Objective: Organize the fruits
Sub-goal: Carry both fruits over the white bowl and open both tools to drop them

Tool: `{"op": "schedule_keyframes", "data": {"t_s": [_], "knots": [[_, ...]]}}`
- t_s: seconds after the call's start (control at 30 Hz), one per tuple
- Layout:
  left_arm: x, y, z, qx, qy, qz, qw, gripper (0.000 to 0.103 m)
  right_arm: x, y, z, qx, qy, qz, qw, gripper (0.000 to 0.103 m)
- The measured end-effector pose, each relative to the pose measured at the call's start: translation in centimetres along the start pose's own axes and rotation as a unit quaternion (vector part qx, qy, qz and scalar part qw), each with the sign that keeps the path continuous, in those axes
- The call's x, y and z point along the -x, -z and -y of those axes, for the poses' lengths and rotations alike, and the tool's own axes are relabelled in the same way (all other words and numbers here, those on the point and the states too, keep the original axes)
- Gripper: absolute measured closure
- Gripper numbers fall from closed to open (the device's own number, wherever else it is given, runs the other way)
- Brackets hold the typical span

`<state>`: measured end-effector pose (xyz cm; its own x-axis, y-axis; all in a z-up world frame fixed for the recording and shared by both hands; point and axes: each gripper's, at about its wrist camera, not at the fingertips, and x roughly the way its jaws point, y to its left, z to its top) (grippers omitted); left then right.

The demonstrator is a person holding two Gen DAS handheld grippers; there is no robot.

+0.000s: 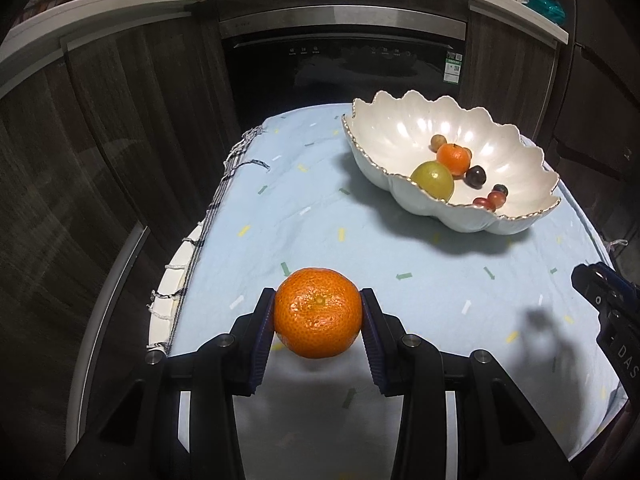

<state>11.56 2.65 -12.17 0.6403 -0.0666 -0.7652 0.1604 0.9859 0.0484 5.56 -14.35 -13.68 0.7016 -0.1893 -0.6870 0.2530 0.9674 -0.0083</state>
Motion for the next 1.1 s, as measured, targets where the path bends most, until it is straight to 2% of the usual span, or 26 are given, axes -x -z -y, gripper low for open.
{"op": "schedule_keyframes", "data": {"t_s": [0.3, 0.4, 0.67, 1.1], "knots": [[0.4, -2.4, 1.8, -0.005, 0.017, 0.006, 0.9998, 0.062, -0.3, -2.7, 0.7, 0.005, -0.012, 0.011, 1.000, 0.074], [0.3, -3.5, 2.5, -0.009, 0.020, 0.010, 0.9997, 0.062, -0.9, -3.7, 1.0, 0.008, -0.022, 0.002, 1.000, 0.074], [-0.3, -6.7, 4.2, -0.020, 0.034, 0.020, 0.9990, 0.062, -1.9, -6.2, 2.4, 0.011, -0.017, 0.001, 1.000, 0.074], [-2.5, -11.4, 5.4, -0.019, 0.040, 0.031, 0.9985, 0.062, -3.3, -10.7, 3.3, 0.013, -0.007, 0.024, 1.000, 0.074]]}}
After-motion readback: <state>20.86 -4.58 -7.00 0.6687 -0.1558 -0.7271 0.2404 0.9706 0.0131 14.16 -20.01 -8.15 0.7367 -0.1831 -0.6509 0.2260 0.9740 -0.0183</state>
